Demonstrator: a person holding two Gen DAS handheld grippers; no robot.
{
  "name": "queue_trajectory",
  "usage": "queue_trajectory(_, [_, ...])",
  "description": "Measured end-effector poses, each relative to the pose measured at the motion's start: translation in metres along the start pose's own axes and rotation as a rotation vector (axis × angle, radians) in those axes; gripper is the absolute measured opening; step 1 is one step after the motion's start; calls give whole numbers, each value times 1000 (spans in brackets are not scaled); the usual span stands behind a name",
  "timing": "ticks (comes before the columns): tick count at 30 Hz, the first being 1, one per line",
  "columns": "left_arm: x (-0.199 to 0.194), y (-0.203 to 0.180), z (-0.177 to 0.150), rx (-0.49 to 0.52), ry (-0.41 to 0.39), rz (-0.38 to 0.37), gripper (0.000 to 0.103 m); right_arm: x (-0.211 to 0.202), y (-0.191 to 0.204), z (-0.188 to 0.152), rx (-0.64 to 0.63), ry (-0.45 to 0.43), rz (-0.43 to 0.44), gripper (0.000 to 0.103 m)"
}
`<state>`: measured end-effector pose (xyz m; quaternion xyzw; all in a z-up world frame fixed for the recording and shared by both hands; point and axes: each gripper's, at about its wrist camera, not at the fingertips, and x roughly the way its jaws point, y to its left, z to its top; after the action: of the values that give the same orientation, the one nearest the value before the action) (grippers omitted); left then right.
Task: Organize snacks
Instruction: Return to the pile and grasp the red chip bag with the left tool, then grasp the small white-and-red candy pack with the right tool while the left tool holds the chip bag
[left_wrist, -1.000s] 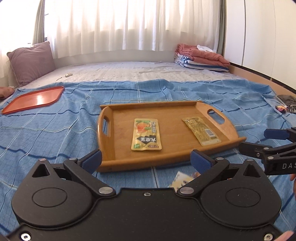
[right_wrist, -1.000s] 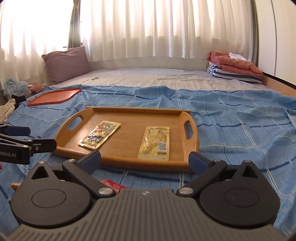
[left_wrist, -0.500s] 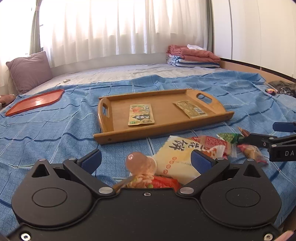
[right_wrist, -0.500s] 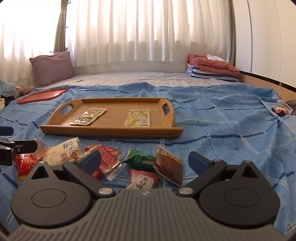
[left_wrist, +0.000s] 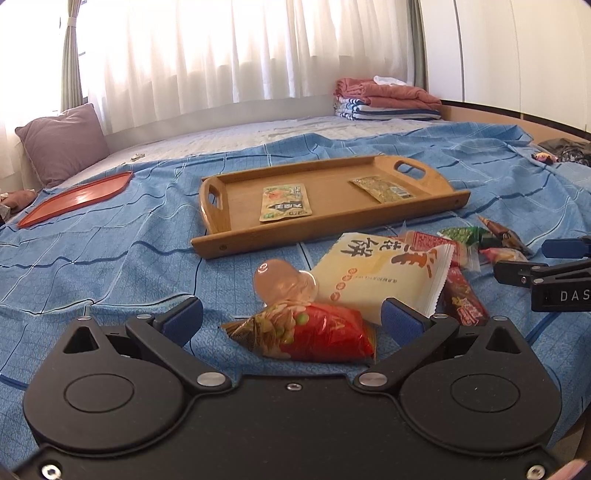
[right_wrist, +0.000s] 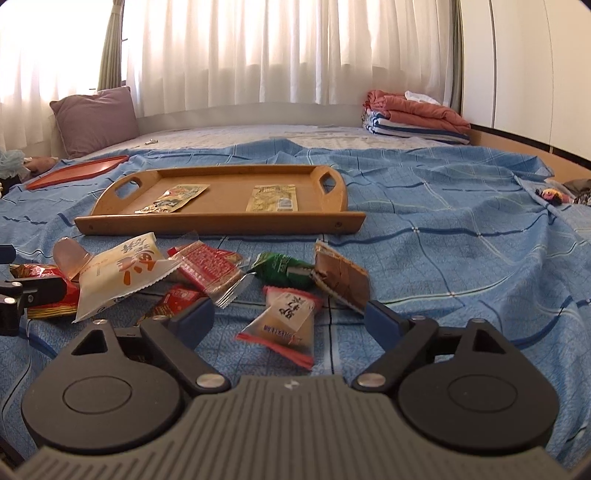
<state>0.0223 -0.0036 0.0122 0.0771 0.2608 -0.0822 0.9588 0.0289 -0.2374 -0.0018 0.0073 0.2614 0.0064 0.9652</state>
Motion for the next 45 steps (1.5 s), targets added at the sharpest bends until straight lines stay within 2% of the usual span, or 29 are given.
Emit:
queue_trajectory(7, [5,3,-4,-21,29,-22,103,7,0,-2,53,27,8,84])
queue_trajectory(15, [8,2,-2,-18,19,-37,101,12,-2,-2,83,40,12,79])
queue_trajectory(21, [17,4,-3,-61,79,-72,92,18,0,1,85,49,17,77])
queue_trajectory(23, [20,7,-4,-83,94,-93,80,19,1,1,81,49,19,77])
queue_trajectory(28, [20,10,-5,-109,104,-106,76,21,5,0,61,51,17,75])
queue_trajectory(34, [15,9,-5,-109,97,-98,69,19,6,-1,53,49,11,59])
queue_trajectory(36, [13,8,-4,-109,92,-91,69,17,6,-1,53,46,3,49])
queue_trajectory(45, [-4,8,3,-88,43,-58,68,8,4,-2,94,47,16,48])
